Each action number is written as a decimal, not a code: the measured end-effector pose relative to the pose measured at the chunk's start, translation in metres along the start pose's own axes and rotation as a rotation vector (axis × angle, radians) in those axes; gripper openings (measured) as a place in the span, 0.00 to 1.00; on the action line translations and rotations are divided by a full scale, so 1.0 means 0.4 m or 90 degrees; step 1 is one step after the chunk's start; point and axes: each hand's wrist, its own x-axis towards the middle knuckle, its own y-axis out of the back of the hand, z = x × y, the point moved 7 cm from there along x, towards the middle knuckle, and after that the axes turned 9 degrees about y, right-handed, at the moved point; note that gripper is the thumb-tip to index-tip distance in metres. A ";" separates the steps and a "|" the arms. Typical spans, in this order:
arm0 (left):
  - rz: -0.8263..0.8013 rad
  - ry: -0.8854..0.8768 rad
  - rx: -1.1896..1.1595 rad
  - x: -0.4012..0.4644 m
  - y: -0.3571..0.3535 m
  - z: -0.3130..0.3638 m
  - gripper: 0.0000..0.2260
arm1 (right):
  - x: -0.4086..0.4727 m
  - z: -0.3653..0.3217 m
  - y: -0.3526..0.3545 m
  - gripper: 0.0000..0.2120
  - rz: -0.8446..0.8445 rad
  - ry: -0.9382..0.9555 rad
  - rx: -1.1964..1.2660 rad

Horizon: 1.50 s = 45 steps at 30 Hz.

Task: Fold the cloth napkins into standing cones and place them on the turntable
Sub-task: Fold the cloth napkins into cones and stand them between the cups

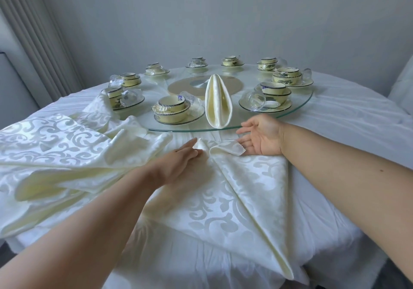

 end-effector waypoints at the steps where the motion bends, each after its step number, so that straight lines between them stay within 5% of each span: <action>1: 0.004 -0.001 0.005 -0.002 0.002 0.004 0.20 | -0.002 0.001 -0.006 0.28 0.006 -0.003 -0.003; 8: 0.062 -0.043 0.062 0.025 0.012 0.059 0.27 | -0.005 -0.019 -0.015 0.37 0.068 0.016 0.114; 13: 0.099 -0.024 0.033 0.062 -0.009 0.100 0.26 | -0.010 -0.017 -0.013 0.27 0.081 0.051 -0.171; 16: 0.177 0.035 0.041 0.086 -0.006 0.100 0.13 | -0.005 -0.049 0.006 0.17 0.138 0.162 -0.391; 21: 0.220 0.041 0.012 0.119 -0.001 0.088 0.14 | -0.012 -0.049 -0.011 0.06 0.087 0.301 -0.647; 24: 0.284 0.009 0.011 0.111 0.037 0.063 0.04 | -0.043 -0.027 -0.069 0.07 0.009 0.332 -0.691; 29: 0.250 -0.034 0.253 0.099 0.056 0.050 0.21 | -0.054 0.008 -0.130 0.15 -0.048 0.284 -0.761; 34: 0.225 -0.052 0.348 0.122 0.046 0.071 0.14 | -0.050 0.036 -0.141 0.16 -0.065 0.297 -0.787; 40: 0.256 -0.134 0.227 0.108 0.063 0.104 0.09 | -0.066 0.014 -0.121 0.24 -0.060 0.301 -0.776; 45: 0.277 -0.228 0.240 0.038 0.043 0.143 0.04 | -0.175 -0.054 -0.106 0.02 -0.146 0.375 -0.787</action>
